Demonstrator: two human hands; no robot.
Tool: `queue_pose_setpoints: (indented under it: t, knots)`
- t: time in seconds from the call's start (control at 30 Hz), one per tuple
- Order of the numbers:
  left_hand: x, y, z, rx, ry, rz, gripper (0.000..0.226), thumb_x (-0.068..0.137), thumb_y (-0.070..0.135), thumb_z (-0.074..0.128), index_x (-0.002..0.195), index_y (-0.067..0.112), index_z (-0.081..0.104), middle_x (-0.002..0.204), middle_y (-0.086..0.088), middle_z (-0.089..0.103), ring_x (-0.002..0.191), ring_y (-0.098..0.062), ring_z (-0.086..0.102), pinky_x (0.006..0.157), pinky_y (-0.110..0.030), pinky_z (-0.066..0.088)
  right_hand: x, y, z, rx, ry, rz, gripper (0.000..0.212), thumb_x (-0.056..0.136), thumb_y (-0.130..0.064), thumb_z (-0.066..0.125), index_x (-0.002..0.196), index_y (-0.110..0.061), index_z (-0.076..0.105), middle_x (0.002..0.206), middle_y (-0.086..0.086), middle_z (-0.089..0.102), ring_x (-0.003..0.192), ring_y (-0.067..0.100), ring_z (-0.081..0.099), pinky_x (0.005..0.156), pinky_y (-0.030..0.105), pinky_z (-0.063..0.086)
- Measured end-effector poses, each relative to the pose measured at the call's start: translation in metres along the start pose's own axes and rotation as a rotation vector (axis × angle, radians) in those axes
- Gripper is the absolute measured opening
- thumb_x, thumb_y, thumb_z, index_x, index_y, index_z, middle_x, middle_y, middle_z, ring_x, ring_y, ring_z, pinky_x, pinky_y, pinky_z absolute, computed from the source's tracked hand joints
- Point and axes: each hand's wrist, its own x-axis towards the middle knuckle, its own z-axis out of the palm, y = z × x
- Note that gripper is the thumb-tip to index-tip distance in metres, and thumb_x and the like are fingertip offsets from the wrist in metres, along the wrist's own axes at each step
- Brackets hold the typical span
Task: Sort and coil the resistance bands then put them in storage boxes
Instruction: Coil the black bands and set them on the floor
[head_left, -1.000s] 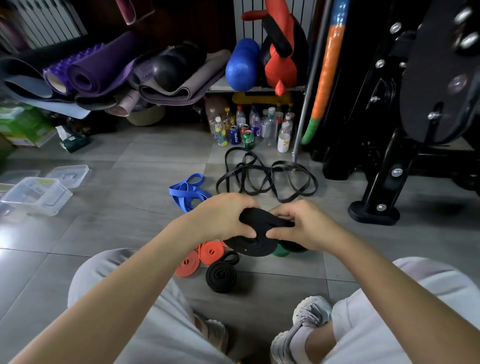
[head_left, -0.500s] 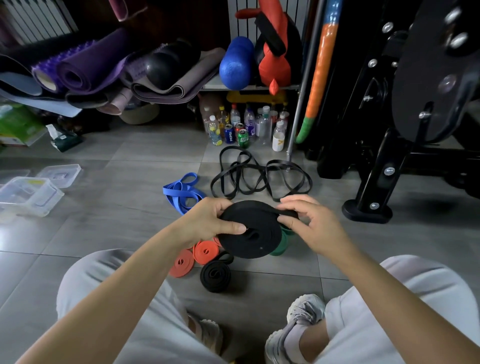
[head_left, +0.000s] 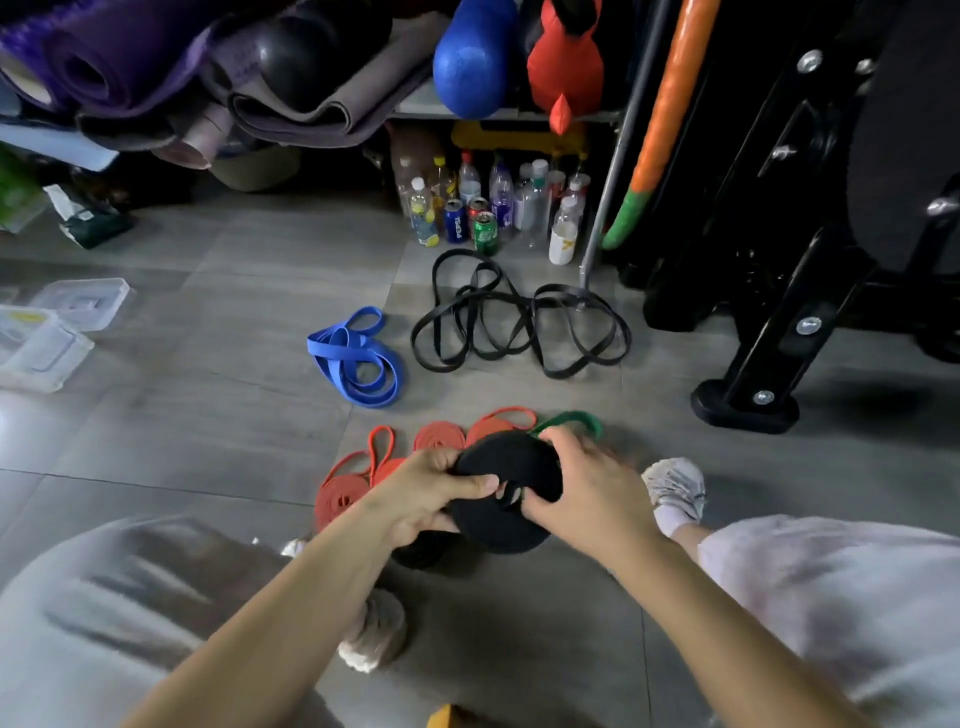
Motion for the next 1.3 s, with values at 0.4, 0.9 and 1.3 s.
queue_pose_setpoints:
  t: [0.4,0.9,1.3]
  knots:
    - [0.093,-0.102,-0.003,0.035,0.149,-0.258,0.033,0.070,0.016,0.076,0.093,-0.002,0.061,0.080,-0.014,0.055,0.072,-0.020,0.053,0.060,-0.027,0.040,0.032,0.034,0.141,-0.019,-0.440,0.308,0.049,0.067,-0.048,0.064,0.104,-0.022,0.044,0.107,0.002,0.054,0.101,0.028,0.060,0.069,0.032,0.041]
    - [0.170,-0.222,-0.064,-0.028,0.361,-0.582,0.039,0.093,0.019,0.054,0.131,0.013,0.049,0.112,-0.009,0.061,0.077,-0.012,0.052,0.053,-0.021,0.041,0.103,0.052,0.304,-0.280,-0.750,0.296,0.057,0.077,-0.042,0.066,0.122,-0.019,0.040,0.125,0.006,0.047,0.111,0.027,0.052,0.086,0.035,0.043]
    - [0.205,-0.217,-0.057,0.161,0.209,-0.563,0.063,0.089,0.025,0.057,0.146,0.024,0.030,0.132,-0.014,0.054,0.110,-0.036,0.059,0.090,-0.041,0.050,0.138,0.081,0.308,0.051,-0.829,0.324,0.072,0.081,-0.037,0.065,0.143,-0.020,0.033,0.146,0.004,0.036,0.132,0.024,0.039,0.104,0.035,0.038]
